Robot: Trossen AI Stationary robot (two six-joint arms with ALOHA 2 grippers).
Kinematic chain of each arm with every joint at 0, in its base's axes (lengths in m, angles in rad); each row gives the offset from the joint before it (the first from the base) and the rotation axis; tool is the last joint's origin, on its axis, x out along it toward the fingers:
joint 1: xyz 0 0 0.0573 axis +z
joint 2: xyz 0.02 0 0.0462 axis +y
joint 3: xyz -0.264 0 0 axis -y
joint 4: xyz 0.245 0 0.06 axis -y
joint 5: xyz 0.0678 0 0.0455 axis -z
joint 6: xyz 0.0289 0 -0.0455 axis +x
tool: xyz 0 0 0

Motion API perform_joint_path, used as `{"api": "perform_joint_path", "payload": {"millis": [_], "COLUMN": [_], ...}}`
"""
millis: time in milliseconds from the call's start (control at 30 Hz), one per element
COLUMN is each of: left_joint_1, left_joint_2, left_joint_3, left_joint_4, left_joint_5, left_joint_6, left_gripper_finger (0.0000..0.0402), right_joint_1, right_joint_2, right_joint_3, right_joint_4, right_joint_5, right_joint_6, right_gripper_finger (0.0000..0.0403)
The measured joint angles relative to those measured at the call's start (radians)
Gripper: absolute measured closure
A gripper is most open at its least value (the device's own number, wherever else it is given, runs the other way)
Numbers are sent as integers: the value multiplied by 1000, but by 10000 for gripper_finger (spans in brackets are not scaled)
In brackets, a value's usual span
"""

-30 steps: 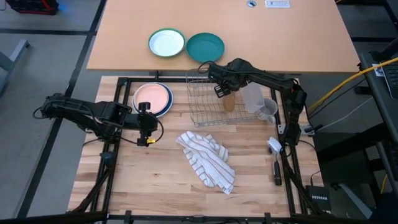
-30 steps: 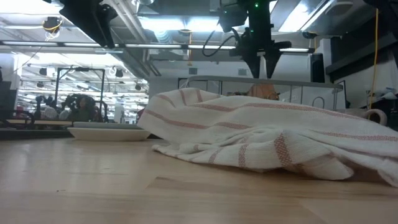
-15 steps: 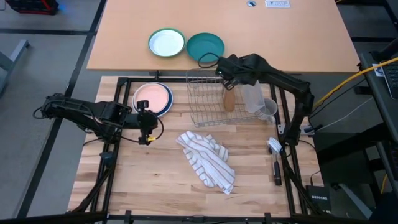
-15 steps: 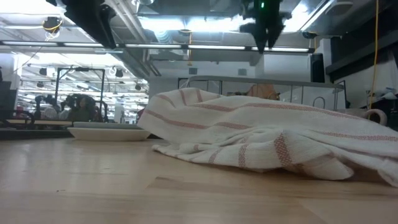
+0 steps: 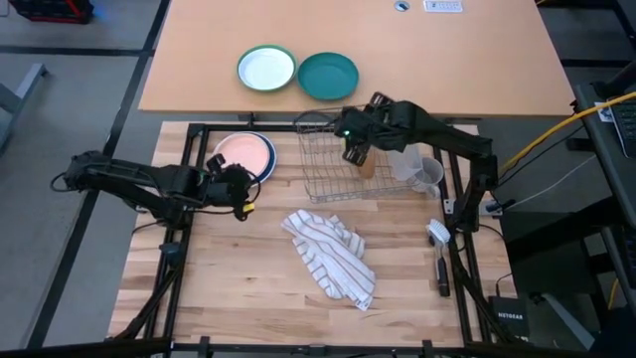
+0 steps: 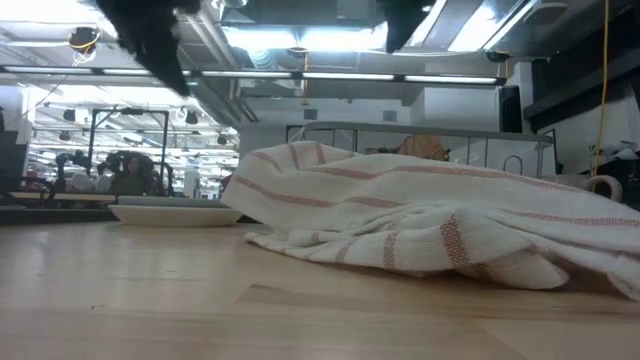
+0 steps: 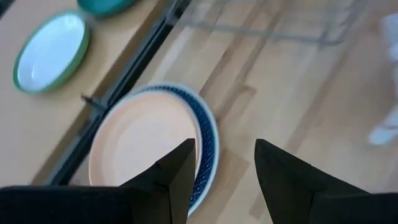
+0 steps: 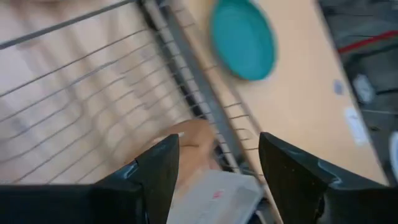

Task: Sort dishes
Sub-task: Put the orange plate into the dish rack

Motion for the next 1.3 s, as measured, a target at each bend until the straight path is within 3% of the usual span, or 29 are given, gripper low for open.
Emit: {"api": "perform_joint_path", "payload": {"millis": [200, 400, 567, 733, 1100, 1200, 1300], "left_joint_1": [126, 338, 497, 567, 570, 570, 567], "left_joint_2": [6, 26, 74, 162, 309, 308, 306], "left_joint_3": [-190, -292, -295, -295, -293, -294, -284], "left_joint_4": [242, 493, 503, 512, 573, 593, 590], "left_joint_5": [16, 162, 283, 430, 406, 405, 407], "left_joint_6": [18, 113, 203, 298, 329, 329, 322], "left_gripper_finger": [247, 247, 247, 247, 249, 273, 322], "right_joint_1": [51, 181, 300, 391, 494, 494, 491], "right_joint_2": [2, 2, 2, 2, 2, 2, 2], "right_joint_3": [-55, -103, -142, -191, -277, -290, -290], "right_joint_4": [-34, -37, -35, -23, -8, 12, 19], "right_joint_5": [-228, -449, -427, -411, -408, -398, -393], "right_joint_6": [-161, -322, -359, -359, -359, -358, -358], "right_gripper_finger": [178, 178, 178, 178, 178, 178, 178]}}
